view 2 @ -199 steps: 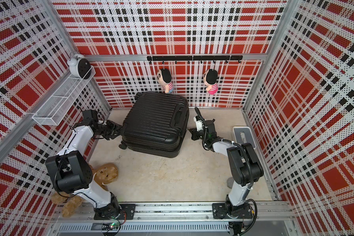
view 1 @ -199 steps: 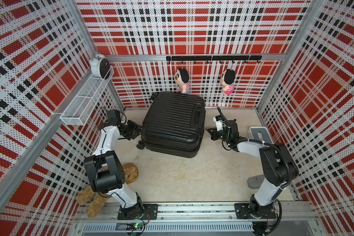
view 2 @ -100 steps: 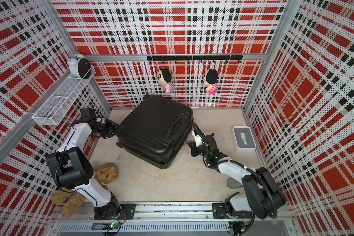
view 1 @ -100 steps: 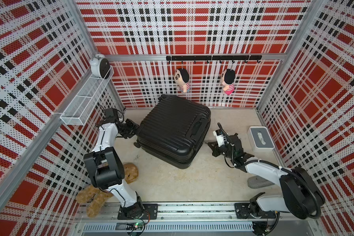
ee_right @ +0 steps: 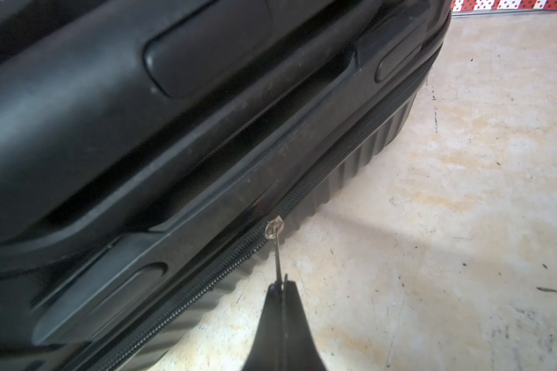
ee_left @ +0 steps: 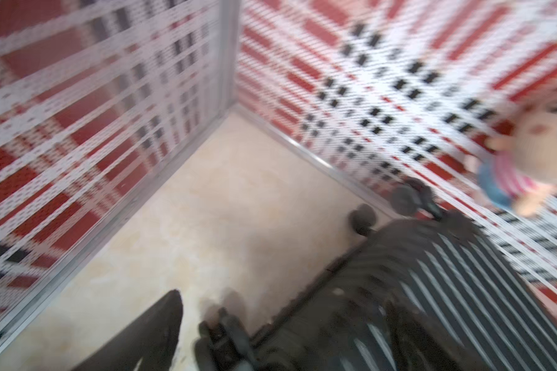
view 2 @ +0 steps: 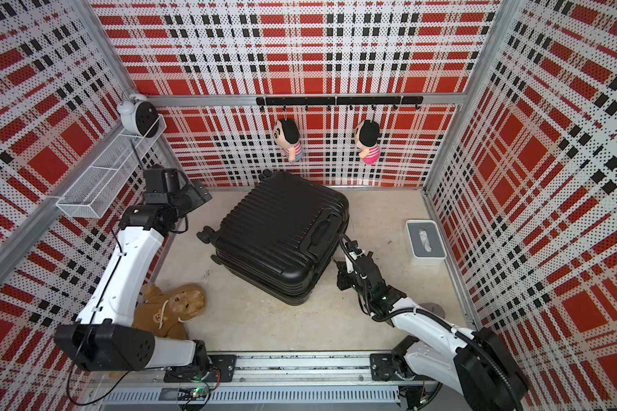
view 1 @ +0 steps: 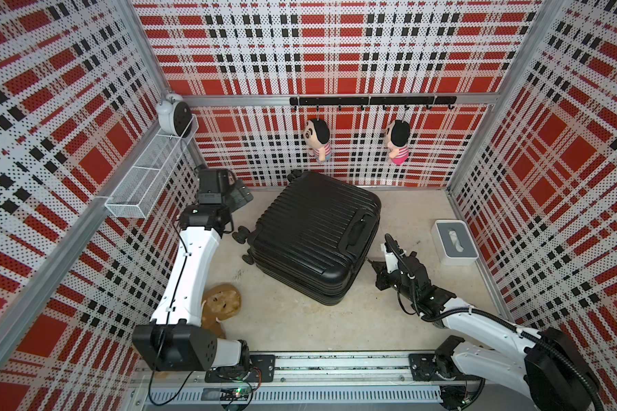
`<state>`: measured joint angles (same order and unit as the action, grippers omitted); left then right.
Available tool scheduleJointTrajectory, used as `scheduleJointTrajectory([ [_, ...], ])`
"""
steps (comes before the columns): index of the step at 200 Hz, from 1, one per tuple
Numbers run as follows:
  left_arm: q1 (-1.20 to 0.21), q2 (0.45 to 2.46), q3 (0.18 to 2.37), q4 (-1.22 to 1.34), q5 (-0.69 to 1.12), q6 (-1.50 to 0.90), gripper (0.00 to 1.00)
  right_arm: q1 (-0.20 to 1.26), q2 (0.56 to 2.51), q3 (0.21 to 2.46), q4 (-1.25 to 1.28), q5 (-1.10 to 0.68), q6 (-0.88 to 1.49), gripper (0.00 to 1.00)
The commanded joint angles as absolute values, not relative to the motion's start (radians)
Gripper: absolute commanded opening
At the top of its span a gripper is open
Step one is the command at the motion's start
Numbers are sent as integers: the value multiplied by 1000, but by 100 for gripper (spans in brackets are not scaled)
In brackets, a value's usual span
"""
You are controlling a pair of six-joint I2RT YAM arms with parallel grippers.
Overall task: Open the suitcase zippers
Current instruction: Unzip the zipper on the suitcase.
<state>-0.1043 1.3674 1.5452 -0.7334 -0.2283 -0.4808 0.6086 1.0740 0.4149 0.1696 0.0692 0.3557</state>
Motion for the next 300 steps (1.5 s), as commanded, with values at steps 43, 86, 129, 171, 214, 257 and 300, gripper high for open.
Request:
scheduleJointTrajectory([
  [43,-774,1600,1808,-907,-246,-402,89,604,1136,405,219,103,385,0],
  [86,-883,1814,1953,-976,-239,-373,81,597,1161,393,272,74,407,0],
  [129,-886,1933,2005,-1008,-197,-318,77,589,1167,389,298,58,414,0],
  [171,-848,2024,2046,-1035,-172,-288,65,584,1160,384,304,54,414,0],
  [214,-871,2112,2157,-1071,-118,-268,61,580,1163,384,310,49,414,0],
  [257,-873,2069,2107,-1062,-66,-267,53,577,1170,382,313,49,409,0],
  [300,-879,2012,2053,-1037,-41,-278,45,576,1180,385,321,51,405,0],
])
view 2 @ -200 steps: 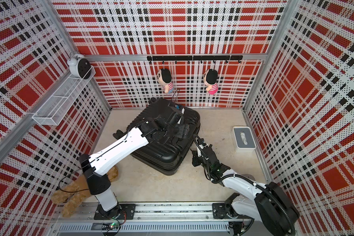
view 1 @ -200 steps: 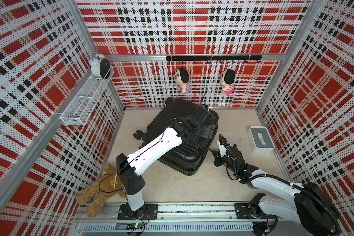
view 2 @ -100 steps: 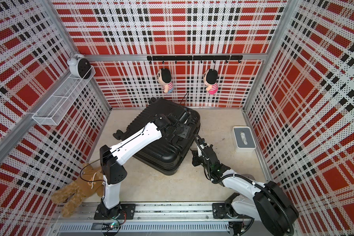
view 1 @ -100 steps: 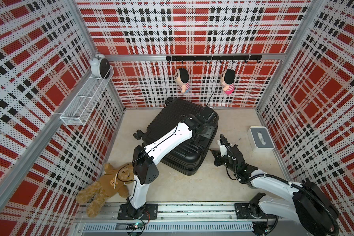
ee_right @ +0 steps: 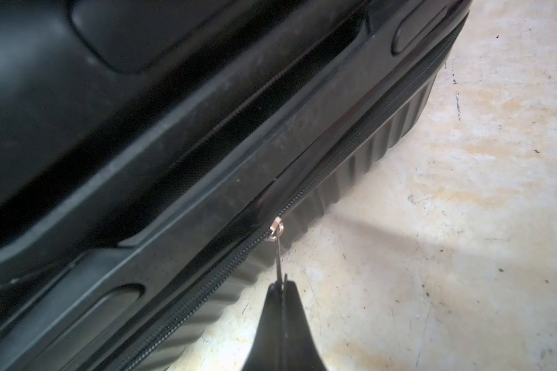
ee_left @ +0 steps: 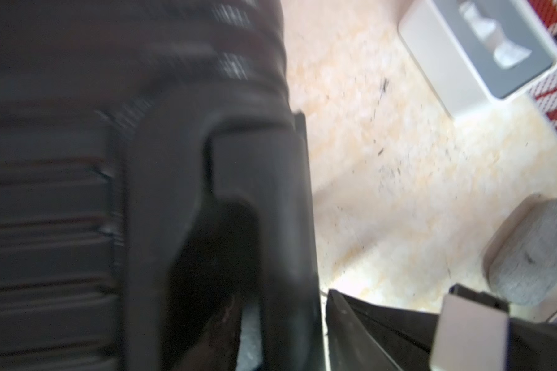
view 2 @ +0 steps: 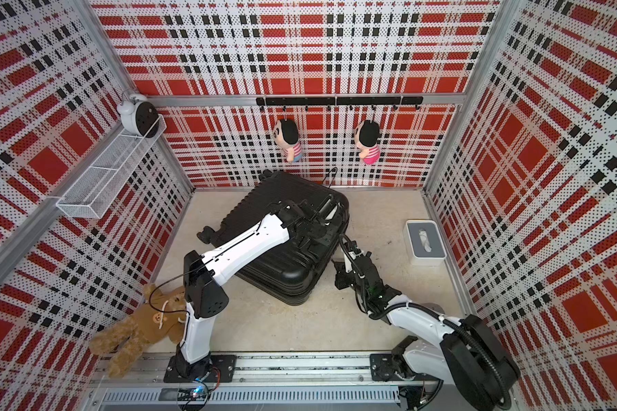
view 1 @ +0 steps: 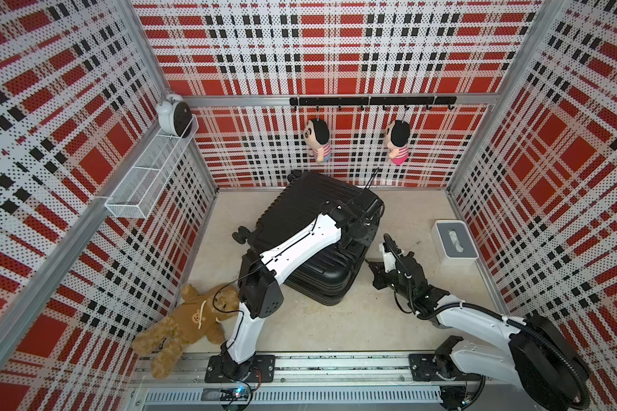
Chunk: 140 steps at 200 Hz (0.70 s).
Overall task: Open the suitcase zippers
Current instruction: Unzip the zipper on the suitcase.
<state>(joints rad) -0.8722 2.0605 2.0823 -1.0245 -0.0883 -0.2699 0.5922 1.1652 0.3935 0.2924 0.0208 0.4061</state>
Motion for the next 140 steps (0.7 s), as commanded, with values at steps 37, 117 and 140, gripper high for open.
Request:
scheduleJointTrajectory([
  [37,-853,2069,2018,-1050,-130,-273,49,575,1191,393,325,47,398,0],
  [117,-814,1982,1810,-1046,-135,-259,0,434,1151,437,227,55,280,0],
  [140,-790,1903,1717,-1026,-115,-254,0,354,1157,454,236,11,260,0],
])
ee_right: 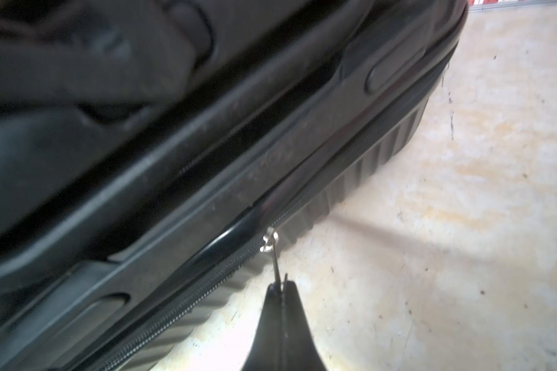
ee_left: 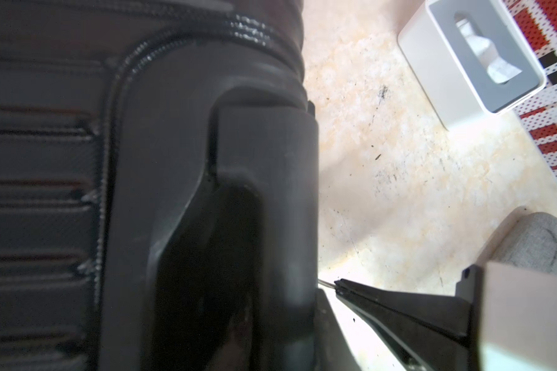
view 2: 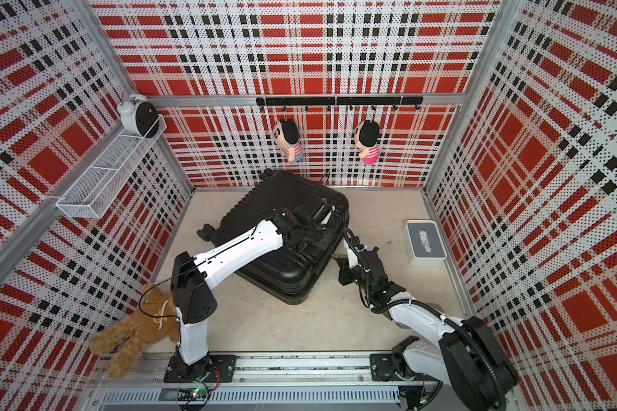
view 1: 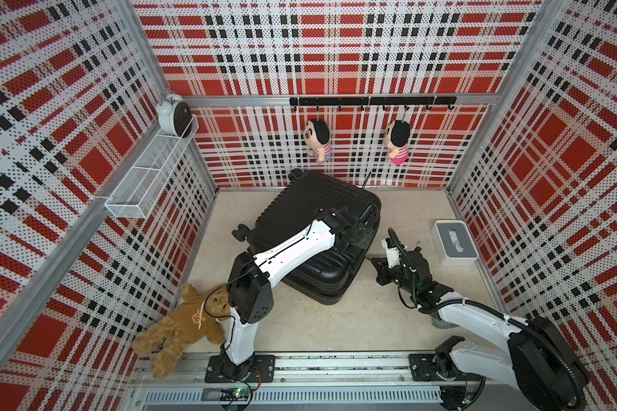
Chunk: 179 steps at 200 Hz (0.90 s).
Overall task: Open the suitcase zippers
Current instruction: Unzip the zipper on the suitcase.
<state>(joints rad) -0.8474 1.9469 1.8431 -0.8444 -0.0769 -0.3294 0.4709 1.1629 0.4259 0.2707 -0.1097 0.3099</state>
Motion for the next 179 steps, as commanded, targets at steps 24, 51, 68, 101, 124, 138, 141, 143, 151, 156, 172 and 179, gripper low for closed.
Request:
scheduleJointTrajectory([
  [24,-787,1834,1640,-1005,-94,-257,0,323,1227,538,204,44,220,0],
  [51,-789,1773,1567,-1002,-104,-270,0,268,1296,583,222,33,186,0],
  [68,-787,1729,1528,-999,-104,-277,0,235,1335,608,229,30,170,0],
  [101,-788,1654,1467,-993,-106,-304,0,168,1432,685,240,-15,171,0],
  [124,-788,1605,1412,-982,-103,-325,0,128,1515,758,237,-91,193,0],
  [138,-788,1576,1374,-969,-96,-336,0,110,1560,794,233,-141,208,0],
  [141,-787,1569,1366,-967,-94,-338,0,106,1566,801,233,-152,210,0],
  [143,-787,1565,1360,-965,-93,-339,0,104,1572,806,234,-157,211,0],
  [151,-786,1551,1343,-960,-97,-343,0,101,1593,823,230,-179,211,0],
  [156,-782,1544,1334,-957,-99,-346,0,101,1603,834,216,-192,210,0],
  [172,-771,1528,1323,-951,-105,-348,0,101,1589,827,205,-269,224,0],
  [179,-766,1521,1322,-947,-111,-347,0,101,1574,817,204,-317,233,0],
])
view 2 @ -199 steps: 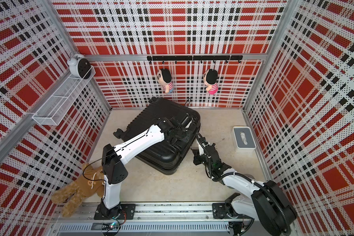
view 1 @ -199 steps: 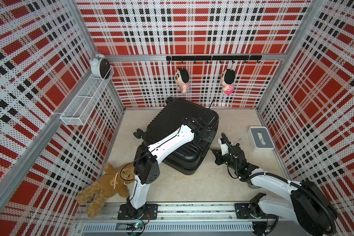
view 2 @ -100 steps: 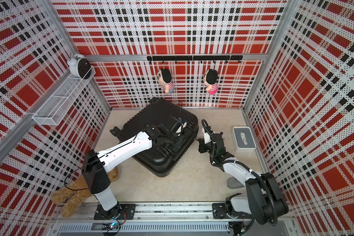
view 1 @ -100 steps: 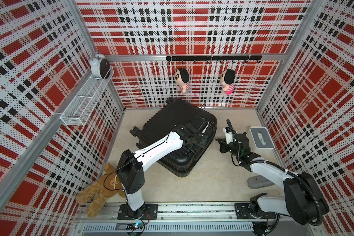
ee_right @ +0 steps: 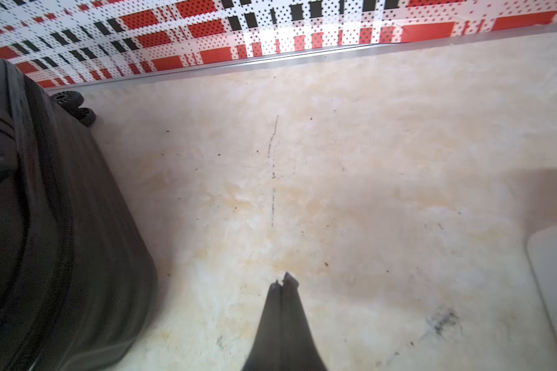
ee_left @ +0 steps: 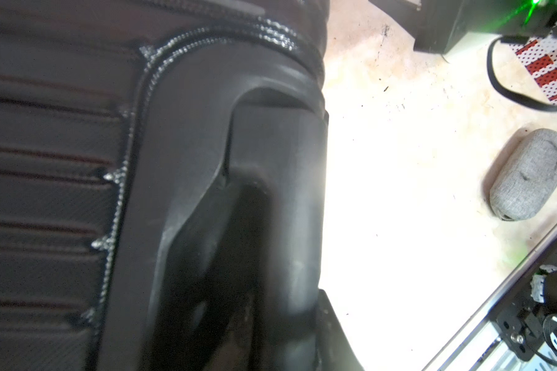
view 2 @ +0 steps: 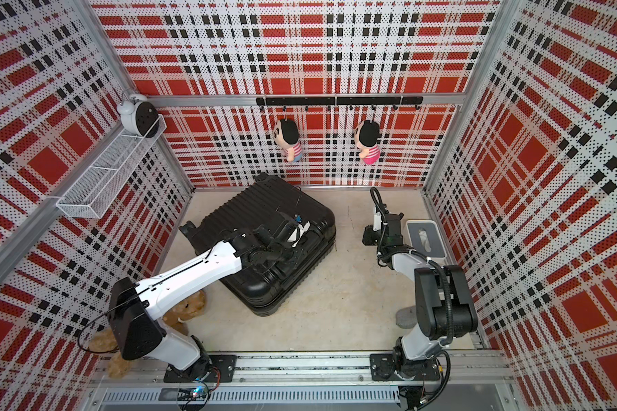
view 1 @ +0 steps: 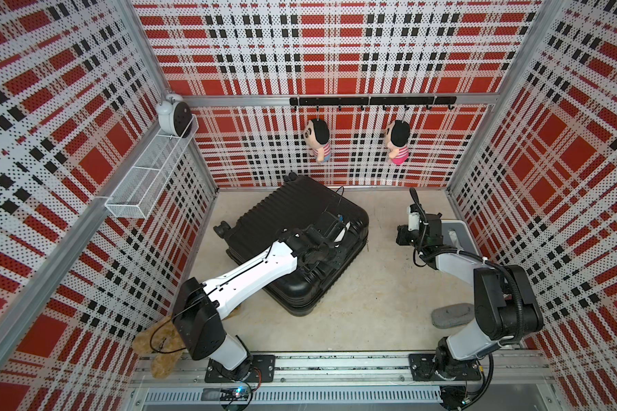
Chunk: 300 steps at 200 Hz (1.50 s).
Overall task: Open the suitcase zippers
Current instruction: Unzip the zipper on the suitcase.
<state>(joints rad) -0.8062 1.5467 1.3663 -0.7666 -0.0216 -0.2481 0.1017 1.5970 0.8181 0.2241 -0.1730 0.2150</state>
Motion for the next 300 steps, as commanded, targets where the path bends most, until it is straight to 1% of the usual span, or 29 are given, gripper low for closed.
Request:
scheduleJointTrajectory([
  [1,-765,1521,1322,-948,-111,-347,0,101,1573,817,200,-324,233,0],
  [6,-760,1515,1321,-945,-115,-345,0,102,1568,822,172,-362,227,0],
  [7,-759,1515,1321,-946,-117,-344,0,102,1567,824,165,-372,225,1],
  [11,-754,1511,1321,-945,-122,-344,0,104,1563,829,133,-404,216,19],
  [14,-751,1510,1321,-946,-127,-344,0,105,1557,833,110,-425,210,29],
  [17,-746,1507,1320,-946,-132,-344,0,108,1554,832,91,-443,201,37],
  [21,-739,1504,1318,-946,-139,-346,0,111,1548,832,70,-463,188,44],
  [44,-705,1488,1306,-934,-131,-347,0,132,1509,805,3,-550,110,63],
  [57,-695,1486,1308,-925,-121,-342,0,173,1486,763,63,-557,49,78],
  [61,-694,1487,1310,-924,-119,-340,0,188,1482,753,75,-553,22,83],
  [65,-693,1488,1312,-923,-120,-340,0,207,1479,748,82,-546,-9,91],
  [73,-690,1490,1316,-923,-118,-338,0,234,1480,741,87,-542,-61,94],
  [92,-690,1494,1321,-922,-109,-334,0,268,1501,766,67,-516,-123,91],
  [108,-689,1493,1317,-920,-107,-328,0,299,1522,796,49,-475,-178,80],
  [117,-689,1492,1315,-920,-107,-325,0,319,1542,812,49,-452,-198,80],
  [142,-681,1487,1316,-916,-103,-319,0,343,1613,881,8,-412,-195,73],
  [155,-681,1490,1315,-909,-94,-315,0,349,1638,910,-15,-419,-205,69],
  [199,-681,1499,1319,-902,-83,-311,0,369,1707,987,-70,-427,-253,68],
  [200,-681,1498,1319,-902,-82,-311,0,369,1709,989,-73,-427,-258,66],
  [213,-680,1498,1322,-902,-77,-310,0,372,1732,1014,-85,-423,-270,55],
  [228,-680,1497,1324,-900,-70,-309,0,372,1748,1034,-88,-424,-282,45],
  [239,-680,1497,1324,-900,-68,-308,0,373,1750,1038,-81,-427,-293,42],
  [257,-680,1497,1326,-899,-66,-308,0,373,1746,1040,-69,-441,-292,41],
  [272,-680,1499,1328,-896,-63,-308,0,373,1735,1023,-8,-476,-245,33],
  [286,-680,1498,1333,-897,-63,-311,0,373,1738,1000,64,-505,-162,34],
  [295,-680,1499,1336,-897,-66,-313,0,374,1740,972,116,-511,-83,43],
  [300,-677,1497,1337,-896,-66,-314,0,374,1733,938,166,-512,-35,44],
])
